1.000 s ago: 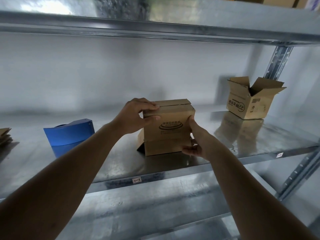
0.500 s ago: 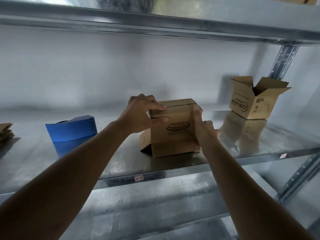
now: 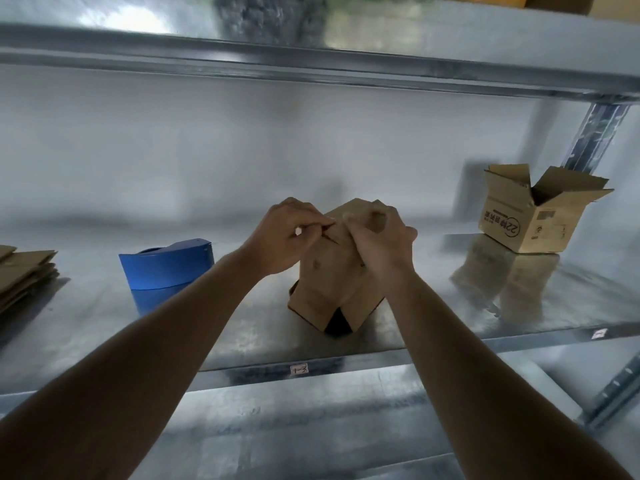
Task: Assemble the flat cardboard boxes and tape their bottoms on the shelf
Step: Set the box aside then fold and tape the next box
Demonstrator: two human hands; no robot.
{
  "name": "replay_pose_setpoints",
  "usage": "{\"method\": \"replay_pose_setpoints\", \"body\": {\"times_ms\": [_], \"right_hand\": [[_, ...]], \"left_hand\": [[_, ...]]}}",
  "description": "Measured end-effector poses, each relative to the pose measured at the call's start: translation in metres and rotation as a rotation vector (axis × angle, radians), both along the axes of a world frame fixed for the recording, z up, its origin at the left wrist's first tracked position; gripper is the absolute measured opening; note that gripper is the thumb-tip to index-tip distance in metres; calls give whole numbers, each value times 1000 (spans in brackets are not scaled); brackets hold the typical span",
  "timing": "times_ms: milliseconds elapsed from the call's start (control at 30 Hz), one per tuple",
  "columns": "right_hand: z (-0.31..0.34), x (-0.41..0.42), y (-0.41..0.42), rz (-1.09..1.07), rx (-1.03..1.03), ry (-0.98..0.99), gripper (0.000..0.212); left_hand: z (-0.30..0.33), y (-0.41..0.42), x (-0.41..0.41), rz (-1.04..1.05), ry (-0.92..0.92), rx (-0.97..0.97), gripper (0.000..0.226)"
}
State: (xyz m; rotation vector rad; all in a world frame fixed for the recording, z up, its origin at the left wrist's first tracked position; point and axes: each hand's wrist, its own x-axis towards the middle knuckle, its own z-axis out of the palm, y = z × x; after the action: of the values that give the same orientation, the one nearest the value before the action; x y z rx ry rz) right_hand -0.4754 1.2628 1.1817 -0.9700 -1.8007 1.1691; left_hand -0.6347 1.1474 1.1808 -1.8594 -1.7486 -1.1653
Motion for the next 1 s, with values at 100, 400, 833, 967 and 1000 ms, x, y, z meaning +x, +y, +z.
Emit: {"method": "replay_pose_setpoints", "body": {"times_ms": [100, 400, 833, 967, 1000], "right_hand": [[0, -6, 5, 139, 28, 63, 35], [43, -18, 2, 24, 572, -586, 40], [15, 0, -12, 11, 723, -700, 82], [13, 9, -4, -22, 726, -690, 75], [14, 11, -2, -17, 717, -694, 75]], "left_hand": [[2, -10, -9, -71, -269, -66, 34], [3, -4, -9, -123, -279, -92, 29], [-25, 5, -17, -3, -423, -347, 27], [-42, 16, -23, 175, -371, -439, 42], [-43, 19, -23, 187, -395, -424, 47]]}}
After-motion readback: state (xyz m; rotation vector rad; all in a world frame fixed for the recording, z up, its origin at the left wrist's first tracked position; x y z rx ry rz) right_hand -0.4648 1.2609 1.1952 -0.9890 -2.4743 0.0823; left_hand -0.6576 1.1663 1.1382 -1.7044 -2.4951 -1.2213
